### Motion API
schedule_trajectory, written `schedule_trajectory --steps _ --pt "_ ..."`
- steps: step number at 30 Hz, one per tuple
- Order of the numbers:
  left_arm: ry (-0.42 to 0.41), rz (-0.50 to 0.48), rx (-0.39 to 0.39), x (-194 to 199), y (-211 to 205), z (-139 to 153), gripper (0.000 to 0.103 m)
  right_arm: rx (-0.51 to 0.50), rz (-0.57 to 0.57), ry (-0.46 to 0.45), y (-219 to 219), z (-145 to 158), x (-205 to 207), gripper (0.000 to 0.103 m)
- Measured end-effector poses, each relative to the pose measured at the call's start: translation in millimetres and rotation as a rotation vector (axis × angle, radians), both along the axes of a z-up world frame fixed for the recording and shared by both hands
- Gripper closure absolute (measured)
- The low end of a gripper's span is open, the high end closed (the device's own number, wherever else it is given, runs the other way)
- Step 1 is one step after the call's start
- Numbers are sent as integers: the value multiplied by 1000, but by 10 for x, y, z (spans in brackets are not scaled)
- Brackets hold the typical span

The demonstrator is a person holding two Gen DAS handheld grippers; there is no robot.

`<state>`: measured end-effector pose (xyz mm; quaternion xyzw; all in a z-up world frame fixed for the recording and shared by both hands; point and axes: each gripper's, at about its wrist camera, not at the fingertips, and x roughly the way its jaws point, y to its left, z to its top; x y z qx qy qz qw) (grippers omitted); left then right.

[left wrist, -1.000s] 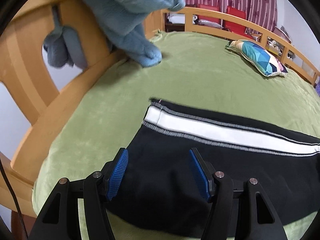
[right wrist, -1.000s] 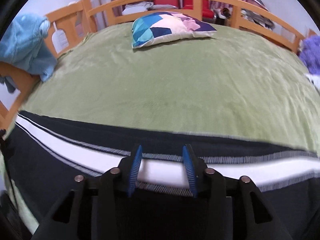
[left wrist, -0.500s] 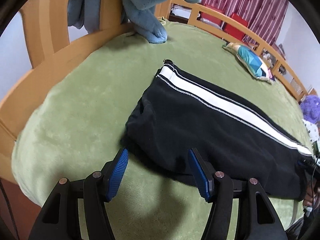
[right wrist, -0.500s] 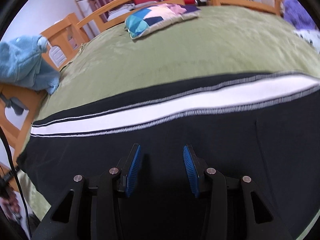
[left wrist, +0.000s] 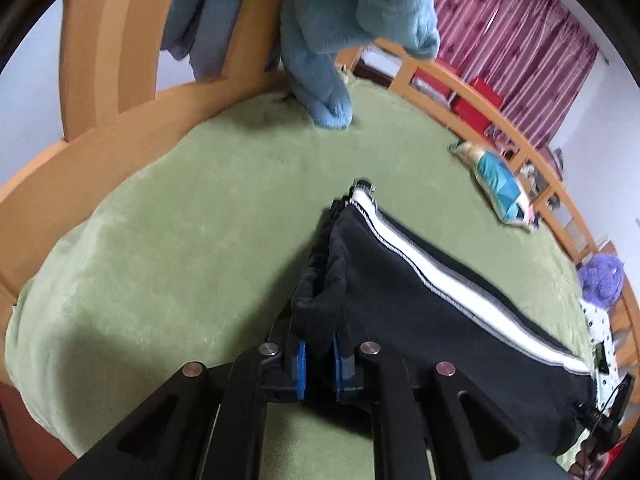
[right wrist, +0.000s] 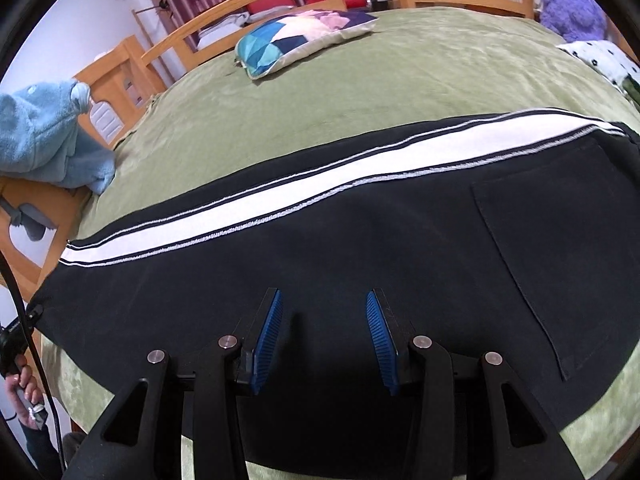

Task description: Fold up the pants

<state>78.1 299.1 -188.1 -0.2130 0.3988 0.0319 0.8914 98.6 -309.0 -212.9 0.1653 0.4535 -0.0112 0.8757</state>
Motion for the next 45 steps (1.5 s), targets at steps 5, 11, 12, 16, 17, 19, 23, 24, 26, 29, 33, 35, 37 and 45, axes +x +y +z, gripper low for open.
schedule_trajectory --steps 5,11,12,16,17,19,23,24,26,29,33,35,37,45 --pt "62 3 72 -136 -59 -137 80 20 8 17 50 -59 -33 59" --pt "57 10 26 -434 29 -213 64 19 32 12 132 -62 -40 59" --pt "58 8 28 -452 30 -231 64 20 34 12 144 -70 -38 59" --pt "65 12 46 -469 34 -232 65 18 44 17 194 -107 -33 59" --pt "58 29 30 -494 75 -218 65 16 46 19 201 -112 -39 59" --pt "58 48 24 -513 120 -215 66 6 52 20 223 -110 -62 59" --pt "85 39 38 -379 101 -281 66 7 44 19 222 -109 -90 59" --pt "83 26 35 -328 66 -289 66 10 41 20 225 -114 -86 59" --pt "76 -12 20 -197 -19 -287 66 13 37 22 234 -119 -82 59" --pt "70 -45 5 -68 -118 -284 66 5 41 25 249 -110 -92 59" --pt "115 -28 20 34 -145 -373 62 2 32 29 233 -103 -121 59" --pt "152 0 73 33 -154 -423 60 4 23 33 229 -101 -125 59" --pt "137 8 44 20 -112 -463 60 1 20 36 230 -99 -130 59" --pt "6 -4 -72 -95 32 -164 92 7 25 34 291 -66 -125 59"
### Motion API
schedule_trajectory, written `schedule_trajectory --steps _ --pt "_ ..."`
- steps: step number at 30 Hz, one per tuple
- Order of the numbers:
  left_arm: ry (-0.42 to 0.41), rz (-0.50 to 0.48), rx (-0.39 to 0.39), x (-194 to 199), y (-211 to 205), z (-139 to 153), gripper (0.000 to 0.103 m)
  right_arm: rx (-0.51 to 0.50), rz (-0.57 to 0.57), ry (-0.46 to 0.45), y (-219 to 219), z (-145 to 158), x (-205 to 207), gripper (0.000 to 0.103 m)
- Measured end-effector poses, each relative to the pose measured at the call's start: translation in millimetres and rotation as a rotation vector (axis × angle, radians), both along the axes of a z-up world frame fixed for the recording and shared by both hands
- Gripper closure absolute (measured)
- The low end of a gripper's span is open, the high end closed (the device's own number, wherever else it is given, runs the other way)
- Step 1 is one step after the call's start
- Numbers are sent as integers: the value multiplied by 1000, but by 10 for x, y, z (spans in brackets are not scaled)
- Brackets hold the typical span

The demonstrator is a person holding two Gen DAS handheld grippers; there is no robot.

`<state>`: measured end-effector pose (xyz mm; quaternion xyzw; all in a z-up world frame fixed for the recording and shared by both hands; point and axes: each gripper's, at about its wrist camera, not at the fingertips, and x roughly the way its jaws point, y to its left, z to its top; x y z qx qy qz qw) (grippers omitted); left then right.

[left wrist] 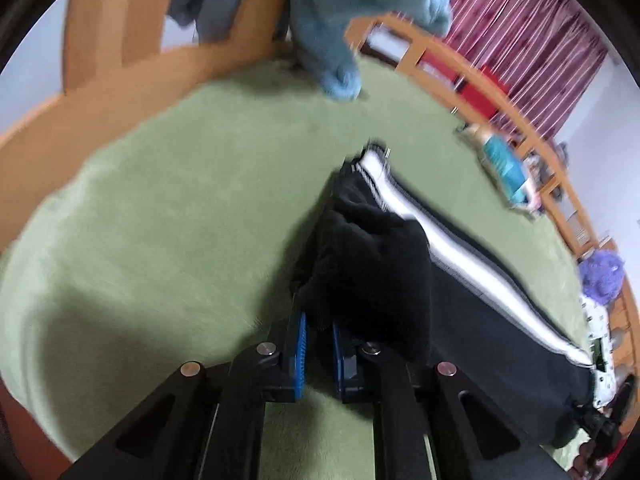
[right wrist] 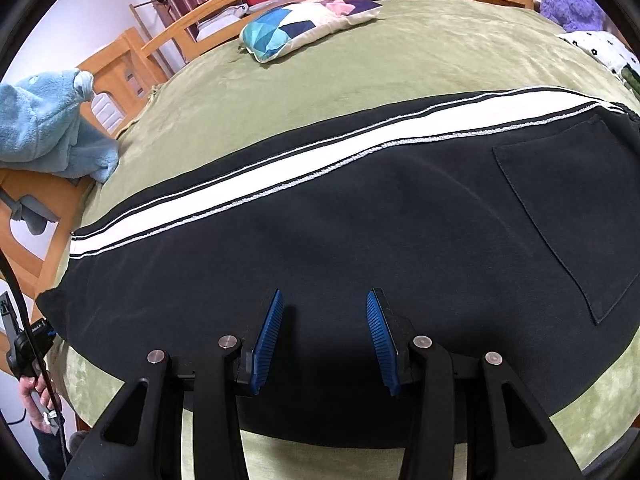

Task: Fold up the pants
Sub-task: 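Open the left tool and release the leg hem onto the pants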

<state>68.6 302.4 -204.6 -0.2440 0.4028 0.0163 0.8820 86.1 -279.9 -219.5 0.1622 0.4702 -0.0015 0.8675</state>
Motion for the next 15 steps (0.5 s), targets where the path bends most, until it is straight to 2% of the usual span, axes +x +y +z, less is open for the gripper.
schedule_trajectory --steps 2,4,7,9,11,12,15 --pt "-19 2 -49 -77 107 49 92 -5 6 -8 12 38 -35 59" --pt "25 1 -49 -52 135 -63 91 -6 7 -16 9 61 -65 59" --pt "137 25 -25 -29 123 -264 81 -1 10 -14 11 53 -70 59" --pt "119 40 -25 -122 131 -235 73 4 17 -8 17 43 -81 59" --pt "81 32 -19 -228 104 -156 47 -3 21 -15 22 52 -109 59" --pt "68 19 -16 -256 86 -136 43 -1 22 -16 23 53 -114 59" --pt "39 -6 -16 -283 39 -84 42 8 16 -16 27 42 -109 59"
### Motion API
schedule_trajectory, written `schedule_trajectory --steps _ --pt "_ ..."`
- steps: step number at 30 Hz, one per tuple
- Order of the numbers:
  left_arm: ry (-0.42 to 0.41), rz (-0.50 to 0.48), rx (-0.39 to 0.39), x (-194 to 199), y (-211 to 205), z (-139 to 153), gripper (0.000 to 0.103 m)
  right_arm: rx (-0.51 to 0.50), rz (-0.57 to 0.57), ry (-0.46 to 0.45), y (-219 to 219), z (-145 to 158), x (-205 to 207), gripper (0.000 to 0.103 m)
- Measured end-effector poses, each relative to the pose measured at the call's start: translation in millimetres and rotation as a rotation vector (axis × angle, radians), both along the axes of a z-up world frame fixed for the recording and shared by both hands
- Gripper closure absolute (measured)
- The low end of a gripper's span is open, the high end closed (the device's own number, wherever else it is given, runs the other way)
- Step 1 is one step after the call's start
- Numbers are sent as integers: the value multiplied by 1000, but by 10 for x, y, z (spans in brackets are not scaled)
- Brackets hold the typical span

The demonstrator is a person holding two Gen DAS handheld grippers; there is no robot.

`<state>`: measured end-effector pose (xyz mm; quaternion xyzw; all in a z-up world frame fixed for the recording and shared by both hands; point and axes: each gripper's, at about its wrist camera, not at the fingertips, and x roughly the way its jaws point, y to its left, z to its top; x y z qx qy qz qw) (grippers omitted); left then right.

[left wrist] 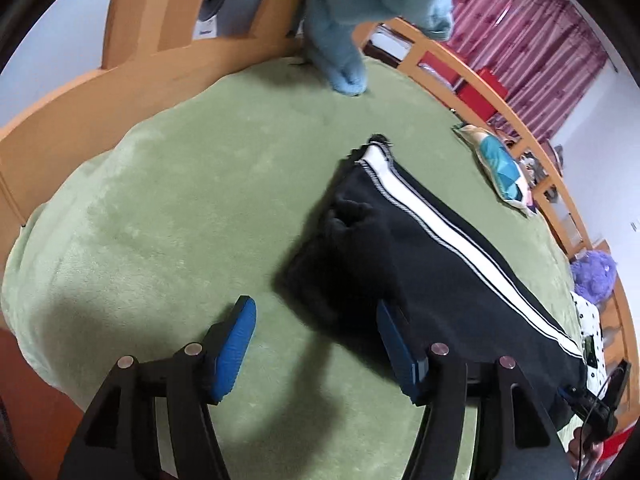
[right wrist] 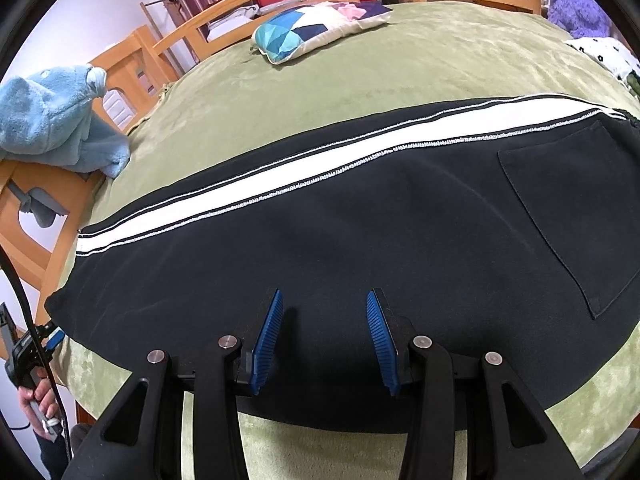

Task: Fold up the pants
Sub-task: 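Open the left tool and release the leg hem onto the pants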

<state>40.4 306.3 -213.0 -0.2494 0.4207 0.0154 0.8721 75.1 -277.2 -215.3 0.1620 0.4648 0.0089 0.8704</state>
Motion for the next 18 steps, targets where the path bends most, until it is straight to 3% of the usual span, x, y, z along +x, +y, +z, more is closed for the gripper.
schedule_trajectory --steps 5,10,13,18 --pt "-47 9 -81 -55 85 44 42 -7 12 2 16 7 -18 59" --pt "-74 24 -99 -175 149 133 42 -2 6 -5 -28 29 -64 59" --pt "-56 34 -71 -113 122 130 42 13 -1 -4 -32 9 -37 59" --pt "60 10 15 209 -93 -91 43 -45 15 0 8 31 -49 59"
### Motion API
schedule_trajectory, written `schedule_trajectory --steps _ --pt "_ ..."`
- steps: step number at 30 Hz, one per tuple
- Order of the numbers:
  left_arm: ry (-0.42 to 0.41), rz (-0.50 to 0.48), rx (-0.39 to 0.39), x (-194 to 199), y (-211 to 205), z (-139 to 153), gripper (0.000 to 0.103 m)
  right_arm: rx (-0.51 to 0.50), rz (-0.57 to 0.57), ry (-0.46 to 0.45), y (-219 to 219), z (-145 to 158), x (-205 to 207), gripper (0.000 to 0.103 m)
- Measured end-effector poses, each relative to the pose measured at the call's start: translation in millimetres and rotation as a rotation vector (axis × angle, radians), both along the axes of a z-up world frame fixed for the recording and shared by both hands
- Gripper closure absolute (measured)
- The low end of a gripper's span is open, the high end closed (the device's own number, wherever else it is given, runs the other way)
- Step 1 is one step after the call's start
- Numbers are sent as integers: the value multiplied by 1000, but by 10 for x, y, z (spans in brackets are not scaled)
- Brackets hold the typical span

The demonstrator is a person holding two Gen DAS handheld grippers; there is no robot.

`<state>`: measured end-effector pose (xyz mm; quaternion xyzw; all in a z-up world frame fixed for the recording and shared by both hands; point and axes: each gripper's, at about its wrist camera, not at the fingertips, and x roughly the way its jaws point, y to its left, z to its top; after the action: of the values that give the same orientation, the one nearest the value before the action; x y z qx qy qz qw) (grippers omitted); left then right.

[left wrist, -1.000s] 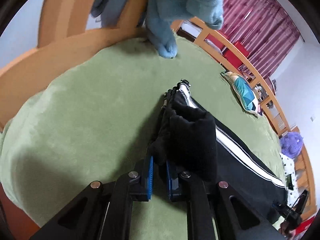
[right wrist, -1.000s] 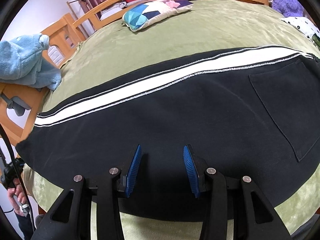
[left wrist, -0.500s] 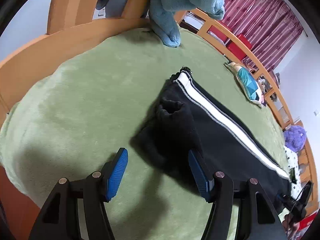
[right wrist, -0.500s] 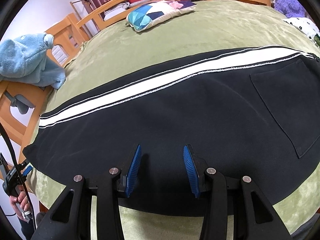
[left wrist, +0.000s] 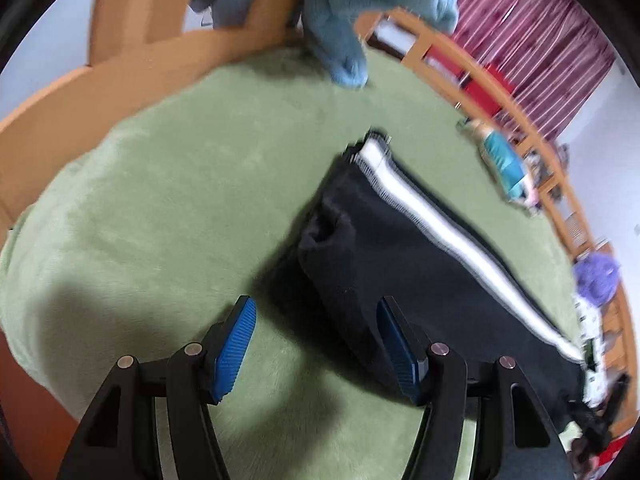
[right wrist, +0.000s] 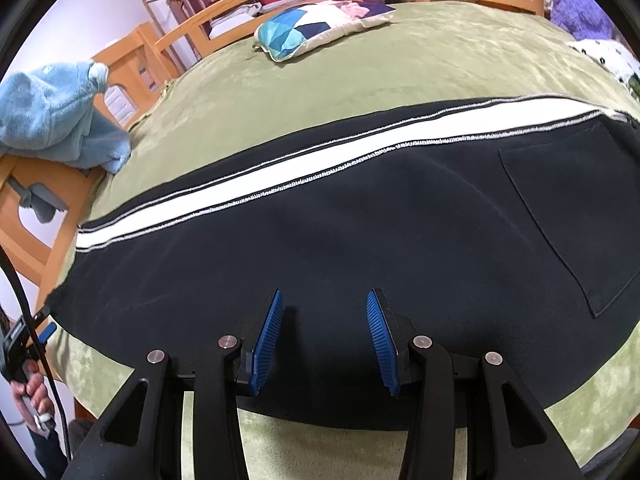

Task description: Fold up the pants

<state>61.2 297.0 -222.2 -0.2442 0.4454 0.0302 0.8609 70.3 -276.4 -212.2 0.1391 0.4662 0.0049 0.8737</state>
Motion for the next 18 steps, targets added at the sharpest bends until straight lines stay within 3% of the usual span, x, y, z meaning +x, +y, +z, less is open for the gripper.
schedule_trajectory --steps 6,11,15,18 --pt "15 21 97 221 -115 -99 56 -84 -36 -12 -59 72 -94 49" --pt "1 43 118 239 -139 -187 57 -133 -66 -30 -142 118 -147 33" --pt "-5 37 149 231 -171 -198 57 -202 -88 -6 -159 95 -130 32" --pt "-17 42 152 212 -179 -204 57 -197 -109 -24 -195 77 -167 32"
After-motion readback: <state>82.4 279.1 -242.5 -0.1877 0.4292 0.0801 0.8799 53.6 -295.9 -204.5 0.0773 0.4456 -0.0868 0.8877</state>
